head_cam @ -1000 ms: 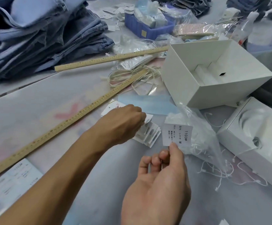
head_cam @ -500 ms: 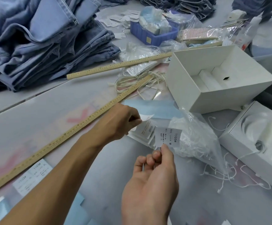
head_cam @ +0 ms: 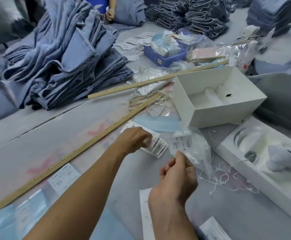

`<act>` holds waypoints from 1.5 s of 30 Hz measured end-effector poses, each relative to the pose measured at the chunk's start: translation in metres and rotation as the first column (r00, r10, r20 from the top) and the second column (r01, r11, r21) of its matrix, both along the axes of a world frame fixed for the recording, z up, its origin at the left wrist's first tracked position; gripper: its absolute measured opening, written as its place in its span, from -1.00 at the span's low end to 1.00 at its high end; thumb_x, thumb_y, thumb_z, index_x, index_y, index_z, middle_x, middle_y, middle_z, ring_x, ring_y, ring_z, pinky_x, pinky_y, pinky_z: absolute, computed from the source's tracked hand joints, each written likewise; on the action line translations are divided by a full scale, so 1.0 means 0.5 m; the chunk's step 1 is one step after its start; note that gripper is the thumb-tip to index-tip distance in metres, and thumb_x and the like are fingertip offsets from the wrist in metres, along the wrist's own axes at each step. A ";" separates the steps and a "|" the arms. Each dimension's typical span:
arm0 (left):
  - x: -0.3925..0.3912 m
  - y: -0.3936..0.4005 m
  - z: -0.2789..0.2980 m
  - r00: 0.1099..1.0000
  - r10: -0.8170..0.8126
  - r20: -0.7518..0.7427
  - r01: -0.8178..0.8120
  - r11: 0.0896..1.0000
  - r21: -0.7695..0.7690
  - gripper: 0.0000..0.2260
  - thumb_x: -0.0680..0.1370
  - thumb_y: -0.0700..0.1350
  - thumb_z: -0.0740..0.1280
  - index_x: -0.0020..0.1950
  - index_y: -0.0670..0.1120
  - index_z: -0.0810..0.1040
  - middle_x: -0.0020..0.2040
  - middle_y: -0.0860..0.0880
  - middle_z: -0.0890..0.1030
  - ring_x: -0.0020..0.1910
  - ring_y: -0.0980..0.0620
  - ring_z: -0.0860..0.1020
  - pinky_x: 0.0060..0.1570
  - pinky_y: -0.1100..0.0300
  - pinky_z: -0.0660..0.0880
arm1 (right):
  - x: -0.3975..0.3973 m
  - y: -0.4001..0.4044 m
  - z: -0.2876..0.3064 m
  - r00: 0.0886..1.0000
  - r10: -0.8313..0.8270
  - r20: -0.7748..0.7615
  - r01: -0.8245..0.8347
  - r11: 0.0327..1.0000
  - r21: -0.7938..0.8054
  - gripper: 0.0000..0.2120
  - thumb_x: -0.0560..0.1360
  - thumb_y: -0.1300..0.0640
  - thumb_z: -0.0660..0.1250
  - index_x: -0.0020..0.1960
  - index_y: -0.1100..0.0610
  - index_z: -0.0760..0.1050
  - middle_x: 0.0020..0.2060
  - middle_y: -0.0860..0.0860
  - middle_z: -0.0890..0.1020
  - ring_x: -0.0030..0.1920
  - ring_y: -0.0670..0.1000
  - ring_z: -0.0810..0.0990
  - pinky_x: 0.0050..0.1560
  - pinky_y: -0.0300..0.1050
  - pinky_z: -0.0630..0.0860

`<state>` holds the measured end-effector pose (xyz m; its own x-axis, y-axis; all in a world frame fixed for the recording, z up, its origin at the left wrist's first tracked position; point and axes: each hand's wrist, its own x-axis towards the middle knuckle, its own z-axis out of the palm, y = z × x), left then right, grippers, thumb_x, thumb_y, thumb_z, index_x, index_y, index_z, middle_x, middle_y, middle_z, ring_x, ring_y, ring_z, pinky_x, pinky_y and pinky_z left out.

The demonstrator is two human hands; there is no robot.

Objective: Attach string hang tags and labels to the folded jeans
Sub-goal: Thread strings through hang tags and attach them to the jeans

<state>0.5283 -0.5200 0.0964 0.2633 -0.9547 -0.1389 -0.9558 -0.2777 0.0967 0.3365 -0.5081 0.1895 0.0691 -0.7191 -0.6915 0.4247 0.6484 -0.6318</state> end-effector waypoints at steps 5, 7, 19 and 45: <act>0.018 -0.008 -0.006 1.000 -0.022 -0.011 0.021 0.998 -0.064 -0.79 0.57 0.04 0.42 0.21 0.10 0.65 0.11 0.05 0.68 0.05 0.00 0.58 -0.10 0.22 0.38 | -0.027 0.003 -0.081 0.998 0.020 -0.065 -0.018 0.999 0.041 -0.81 0.56 0.17 0.39 -0.23 0.08 0.53 -0.51 -0.07 0.51 -0.50 -0.10 0.31 -0.36 -0.17 0.36; 0.037 -0.006 -0.009 0.998 -0.004 -0.060 -0.002 0.995 -0.102 -0.74 0.58 0.09 0.41 0.26 0.14 0.64 0.19 0.10 0.67 0.11 0.02 0.58 -0.06 0.27 0.31 | -0.053 0.020 -0.111 0.996 0.077 -0.034 -0.076 0.997 0.008 -0.82 0.56 0.18 0.40 -0.22 0.10 0.53 -0.51 -0.05 0.46 -0.54 -0.12 0.31 -0.38 -0.18 0.36; 0.062 -0.014 -0.016 0.991 -0.134 -0.008 0.132 0.981 -0.141 -0.74 0.56 0.14 0.41 0.25 0.21 0.63 0.10 0.13 0.69 -0.03 0.02 0.60 -0.26 0.33 0.27 | -0.013 0.002 -0.193 0.986 0.094 -0.134 -0.103 0.993 -0.060 -0.90 0.57 0.18 0.39 -0.12 0.09 0.58 -0.48 -0.10 0.49 -0.46 -0.12 0.38 -0.37 -0.29 0.44; 0.024 0.054 0.004 0.591 0.131 -0.796 -0.755 0.437 -0.489 -0.91 0.59 -0.20 0.41 -0.01 -0.05 0.70 -0.38 -0.06 0.68 -0.51 0.02 0.60 -0.46 0.27 0.49 | 0.014 -0.014 -0.225 0.986 0.130 -0.100 -0.147 0.971 -0.188 -0.90 0.58 0.20 0.39 -0.12 0.09 0.59 -0.47 -0.10 0.49 -0.47 -0.14 0.38 -0.41 -0.36 0.43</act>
